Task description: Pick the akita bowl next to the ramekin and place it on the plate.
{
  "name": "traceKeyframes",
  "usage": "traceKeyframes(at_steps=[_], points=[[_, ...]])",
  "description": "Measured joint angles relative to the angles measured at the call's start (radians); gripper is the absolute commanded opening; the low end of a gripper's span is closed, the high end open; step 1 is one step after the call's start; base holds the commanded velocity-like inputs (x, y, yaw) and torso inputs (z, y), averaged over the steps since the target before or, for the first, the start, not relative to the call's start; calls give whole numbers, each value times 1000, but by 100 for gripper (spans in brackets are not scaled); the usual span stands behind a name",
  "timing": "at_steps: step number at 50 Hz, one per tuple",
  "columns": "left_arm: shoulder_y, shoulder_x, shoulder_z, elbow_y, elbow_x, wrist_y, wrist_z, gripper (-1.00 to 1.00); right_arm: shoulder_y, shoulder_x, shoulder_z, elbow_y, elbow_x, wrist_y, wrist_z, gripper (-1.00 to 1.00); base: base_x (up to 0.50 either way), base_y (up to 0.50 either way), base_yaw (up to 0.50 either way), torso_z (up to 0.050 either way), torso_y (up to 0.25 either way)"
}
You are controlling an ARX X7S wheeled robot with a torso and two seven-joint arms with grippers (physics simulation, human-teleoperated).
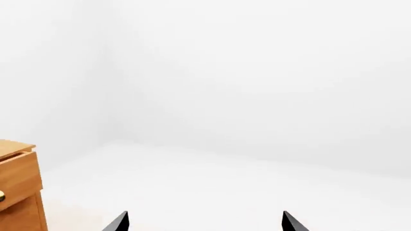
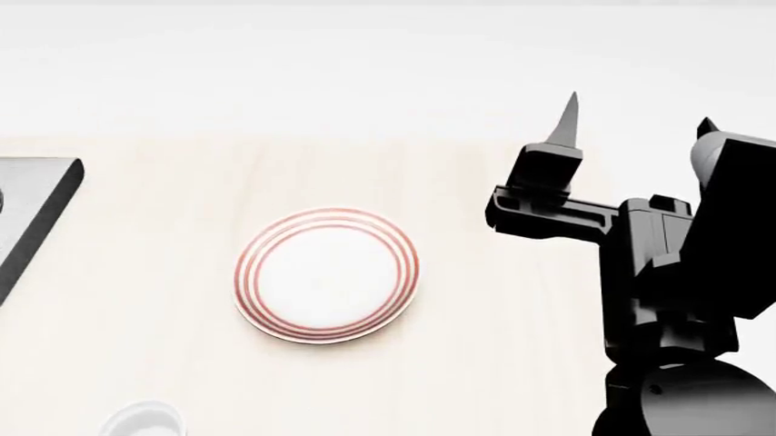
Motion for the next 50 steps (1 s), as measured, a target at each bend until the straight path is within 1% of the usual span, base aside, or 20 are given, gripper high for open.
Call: traceKeyframes(at_steps=[8, 17, 36, 50], points=[[-55, 8, -42, -128, 28, -3, -58, 100, 1, 2, 0, 1, 7, 0, 3, 100, 0, 0, 0, 0, 0], [-58, 24, -118, -184, 39, -38, -110, 100, 1, 4, 1, 2, 13, -2, 5, 100, 0, 0, 0, 0, 0], [-24, 68, -246, -183, 45, -146, -184, 100, 1, 8, -2, 4, 23, -7, 12, 100, 0, 0, 0, 0, 0], [22, 99, -323, -131, 45, -224, -219, 100, -1, 12, -5, 7, 28, -14, 16, 100, 0, 0, 0, 0, 0]])
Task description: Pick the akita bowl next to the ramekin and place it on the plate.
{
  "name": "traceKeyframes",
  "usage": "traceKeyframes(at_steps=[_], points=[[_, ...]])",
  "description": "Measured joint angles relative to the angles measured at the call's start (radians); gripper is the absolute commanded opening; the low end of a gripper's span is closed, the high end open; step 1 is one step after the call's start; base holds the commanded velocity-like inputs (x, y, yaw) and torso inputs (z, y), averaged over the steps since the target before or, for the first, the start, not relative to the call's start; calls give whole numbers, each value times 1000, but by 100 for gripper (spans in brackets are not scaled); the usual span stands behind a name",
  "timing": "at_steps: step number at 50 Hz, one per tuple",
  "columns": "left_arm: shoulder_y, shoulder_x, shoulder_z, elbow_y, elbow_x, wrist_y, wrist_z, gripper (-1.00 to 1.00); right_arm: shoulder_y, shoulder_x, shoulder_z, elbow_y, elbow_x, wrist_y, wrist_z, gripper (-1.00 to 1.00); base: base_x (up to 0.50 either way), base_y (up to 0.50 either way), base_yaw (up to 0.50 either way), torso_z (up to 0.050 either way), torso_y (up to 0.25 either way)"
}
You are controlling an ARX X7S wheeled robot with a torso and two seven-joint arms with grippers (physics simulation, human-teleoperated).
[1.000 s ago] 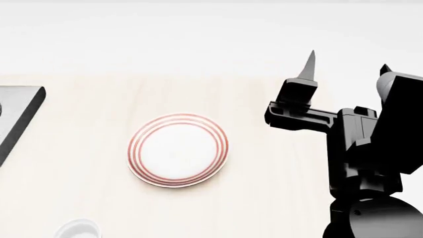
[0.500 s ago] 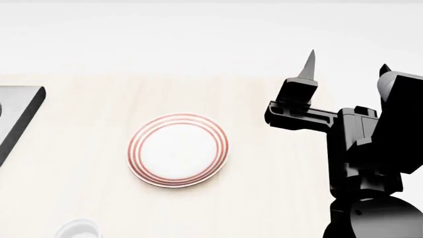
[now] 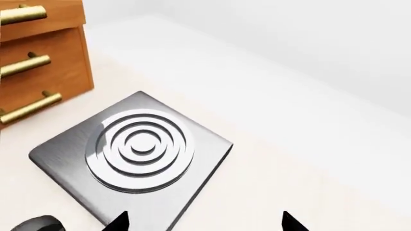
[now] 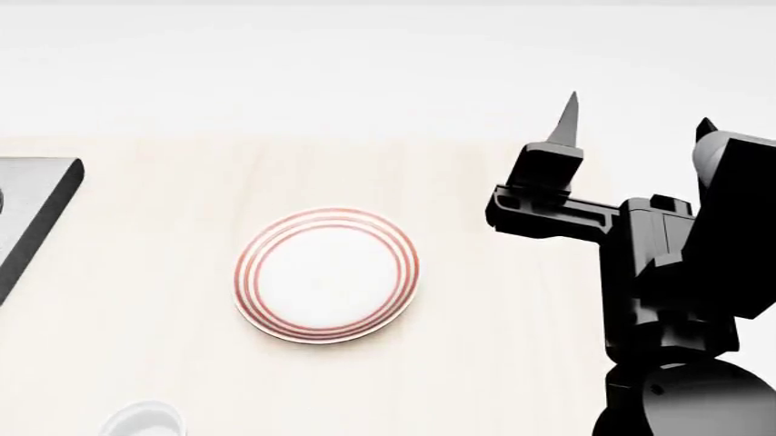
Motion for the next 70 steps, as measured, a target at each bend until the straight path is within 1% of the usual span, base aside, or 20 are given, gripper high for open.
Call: traceKeyframes(at_steps=[8, 15, 28, 41, 54, 70], points=[[31, 14, -35, 29, -10, -36, -23, 100, 1, 3, 0, -1, 6, 1, 4, 100, 0, 0, 0, 0, 0], [57, 18, -63, 45, -54, -53, -77, 100, 2, 5, 0, -1, 11, 2, 7, 100, 0, 0, 0, 0, 0], [119, -16, -111, 54, -328, -63, -334, 100, 1, 8, -4, 5, 14, -5, 9, 100, 0, 0, 0, 0, 0], [188, -47, -125, 60, -539, -62, -494, 100, -1, 11, -7, 7, 18, -11, 13, 100, 0, 0, 0, 0, 0], [247, -57, -137, 73, -652, -47, -578, 100, -3, 15, -10, 8, 23, -17, 16, 100, 0, 0, 0, 0, 0], [289, -60, -144, 81, -718, -28, -622, 100, -2, 19, -12, 7, 31, -17, 23, 100, 0, 0, 0, 0, 0]])
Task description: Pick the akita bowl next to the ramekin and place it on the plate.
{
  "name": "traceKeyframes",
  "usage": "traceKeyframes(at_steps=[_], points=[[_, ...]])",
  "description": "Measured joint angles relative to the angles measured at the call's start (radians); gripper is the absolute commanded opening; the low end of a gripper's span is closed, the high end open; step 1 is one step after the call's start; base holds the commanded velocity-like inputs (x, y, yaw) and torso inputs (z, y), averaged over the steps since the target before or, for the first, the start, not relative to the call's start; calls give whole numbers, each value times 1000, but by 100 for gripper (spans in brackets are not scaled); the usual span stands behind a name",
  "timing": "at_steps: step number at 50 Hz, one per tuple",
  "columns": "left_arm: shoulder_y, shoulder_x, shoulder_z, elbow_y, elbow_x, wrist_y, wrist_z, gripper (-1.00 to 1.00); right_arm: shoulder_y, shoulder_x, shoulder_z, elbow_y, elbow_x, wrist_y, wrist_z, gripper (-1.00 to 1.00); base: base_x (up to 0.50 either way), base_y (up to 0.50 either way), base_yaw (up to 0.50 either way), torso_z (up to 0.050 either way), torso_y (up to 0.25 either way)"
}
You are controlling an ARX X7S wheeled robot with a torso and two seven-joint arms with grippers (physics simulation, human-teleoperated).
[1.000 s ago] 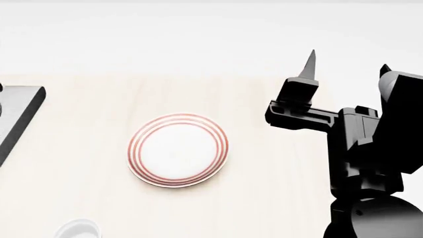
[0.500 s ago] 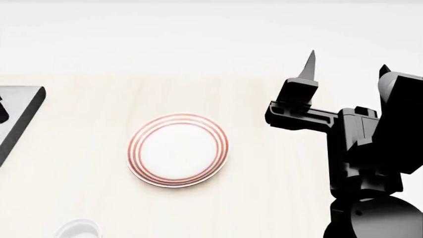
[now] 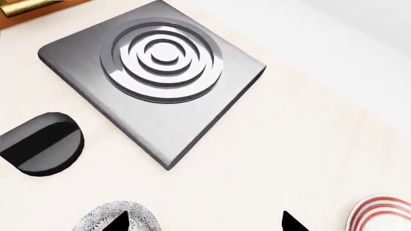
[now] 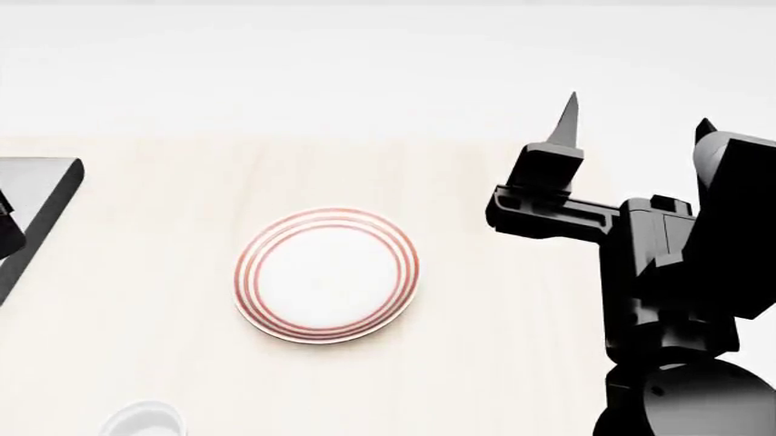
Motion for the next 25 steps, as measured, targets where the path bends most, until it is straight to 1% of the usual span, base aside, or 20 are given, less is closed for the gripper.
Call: traceKeyframes(at_steps=[25], points=[[79, -5, -57, 57, -83, -3, -82, 100, -1, 6, -7, 7, 6, -12, 6, 100, 0, 0, 0, 0, 0]])
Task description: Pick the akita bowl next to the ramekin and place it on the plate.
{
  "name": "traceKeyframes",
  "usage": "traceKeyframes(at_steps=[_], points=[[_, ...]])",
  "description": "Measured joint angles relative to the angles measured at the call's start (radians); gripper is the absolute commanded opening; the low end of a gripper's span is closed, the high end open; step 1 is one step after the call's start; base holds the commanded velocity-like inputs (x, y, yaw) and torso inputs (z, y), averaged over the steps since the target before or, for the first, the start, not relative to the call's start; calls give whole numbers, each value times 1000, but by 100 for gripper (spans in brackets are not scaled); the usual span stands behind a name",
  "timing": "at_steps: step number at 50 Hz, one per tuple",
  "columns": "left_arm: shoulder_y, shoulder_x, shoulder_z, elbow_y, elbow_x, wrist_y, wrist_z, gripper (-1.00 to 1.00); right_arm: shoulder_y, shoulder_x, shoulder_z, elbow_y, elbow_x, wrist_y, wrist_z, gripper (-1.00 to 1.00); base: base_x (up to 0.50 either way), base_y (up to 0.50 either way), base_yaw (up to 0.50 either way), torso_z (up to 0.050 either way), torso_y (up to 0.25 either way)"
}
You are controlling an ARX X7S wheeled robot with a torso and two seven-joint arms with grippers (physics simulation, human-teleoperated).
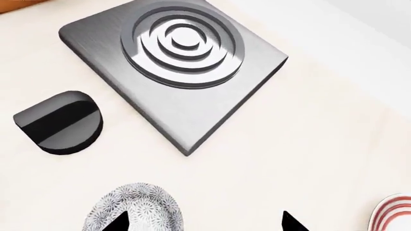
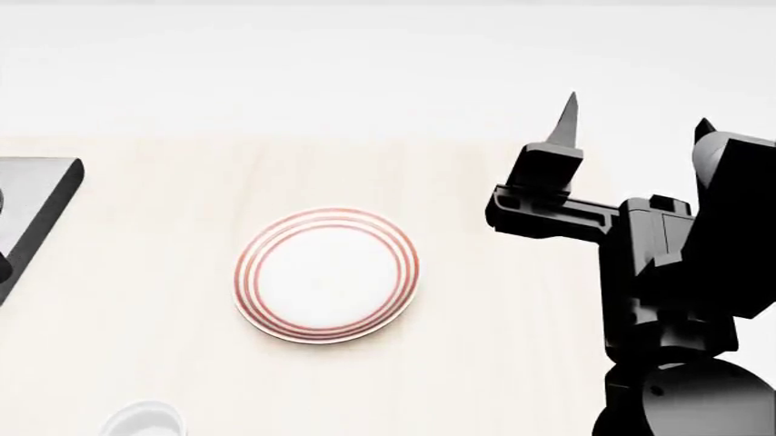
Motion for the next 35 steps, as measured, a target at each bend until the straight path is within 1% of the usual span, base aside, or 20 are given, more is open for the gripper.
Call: traceKeyframes(at_steps=[18, 21, 35], points=[[35, -13, 3, 21, -50, 25, -11, 100, -2, 5, -3, 1, 6, -6, 5, 100, 0, 0, 0, 0, -5], [41, -18, 9, 26, -55, 34, -7, 100, -2, 6, -3, 0, 8, -6, 6, 100, 0, 0, 0, 1, -154], [56, -34, 28, 36, -72, 66, 2, 100, -1, 9, -5, -1, 16, -6, 13, 100, 0, 0, 0, 4, -232]])
